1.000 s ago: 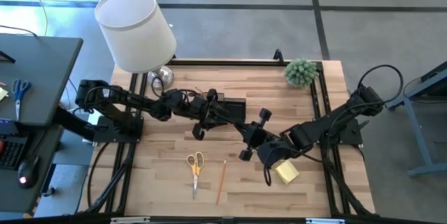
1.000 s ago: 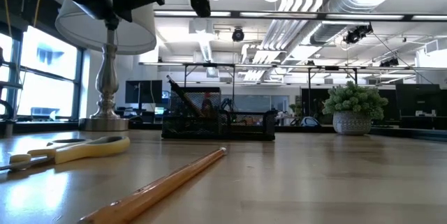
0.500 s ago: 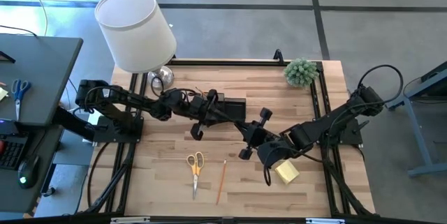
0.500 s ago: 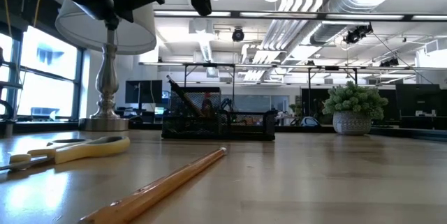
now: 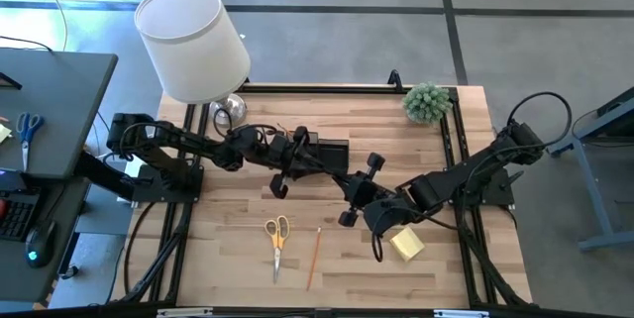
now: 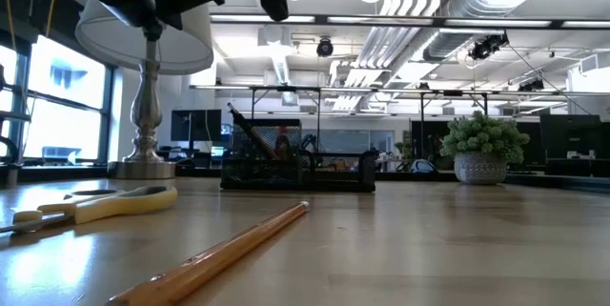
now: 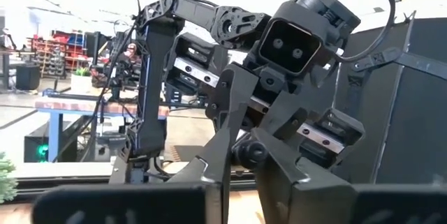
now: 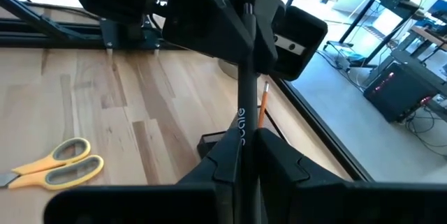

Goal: Pick and place office supplies into organizer
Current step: Put the black pen into the desk organizer

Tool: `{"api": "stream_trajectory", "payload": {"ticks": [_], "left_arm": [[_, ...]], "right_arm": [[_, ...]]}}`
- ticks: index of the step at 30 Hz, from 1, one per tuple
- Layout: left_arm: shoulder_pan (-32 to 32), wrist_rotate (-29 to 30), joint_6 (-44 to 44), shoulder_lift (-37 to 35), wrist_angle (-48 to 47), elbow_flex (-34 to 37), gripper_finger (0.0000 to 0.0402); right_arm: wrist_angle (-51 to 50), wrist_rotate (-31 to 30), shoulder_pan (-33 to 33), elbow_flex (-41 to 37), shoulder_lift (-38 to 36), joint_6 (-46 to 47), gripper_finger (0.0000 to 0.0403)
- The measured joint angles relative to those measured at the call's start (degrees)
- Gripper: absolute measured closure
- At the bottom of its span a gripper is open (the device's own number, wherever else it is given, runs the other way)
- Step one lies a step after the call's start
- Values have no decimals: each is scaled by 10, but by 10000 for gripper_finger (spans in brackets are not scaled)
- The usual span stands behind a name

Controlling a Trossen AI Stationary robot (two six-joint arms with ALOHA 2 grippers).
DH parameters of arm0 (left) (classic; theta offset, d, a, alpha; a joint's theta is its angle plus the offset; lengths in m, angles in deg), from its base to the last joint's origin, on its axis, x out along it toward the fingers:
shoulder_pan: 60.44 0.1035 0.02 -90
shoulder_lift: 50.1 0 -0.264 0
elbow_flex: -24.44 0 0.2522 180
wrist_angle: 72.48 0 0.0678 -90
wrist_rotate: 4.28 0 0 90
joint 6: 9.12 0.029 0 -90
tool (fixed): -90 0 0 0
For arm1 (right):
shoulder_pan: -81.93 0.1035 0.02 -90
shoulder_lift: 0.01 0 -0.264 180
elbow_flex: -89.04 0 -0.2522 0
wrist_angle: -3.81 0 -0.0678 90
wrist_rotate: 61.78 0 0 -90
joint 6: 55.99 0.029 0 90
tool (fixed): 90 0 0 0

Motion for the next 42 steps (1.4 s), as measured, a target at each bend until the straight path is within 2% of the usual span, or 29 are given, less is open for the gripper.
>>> {"api": "stream_trajectory", "payload": {"ticks": [4, 11, 18, 22, 26, 32, 36, 42], "left_arm": [[0, 4, 8, 0, -5, 0, 390], [0, 29, 30, -1, -40, -1, 375], [0, 52, 56, 1, -69, 0, 393], [3, 99, 93, 1, -116, 0, 392], [33, 106, 105, -7, -174, 0, 393], [103, 102, 117, -70, -331, 0, 393], [136, 102, 122, -134, -429, 0, 393], [138, 104, 147, -221, -533, 0, 382]], "right_arm": [[-3, -4, 0, 0, 0, 0, 380], [-36, 5, -1, 0, 0, 43, 365], [-55, 5, -1, 0, -1, 71, 331], [-61, 6, -1, 0, -1, 73, 321], [-94, 31, 0, 0, -1, 102, 316], [-182, 78, 1, -1, -1, 205, 315], [-186, 74, 9, -31, 0, 242, 315], [-152, 75, 17, -97, 0, 297, 318]]}}
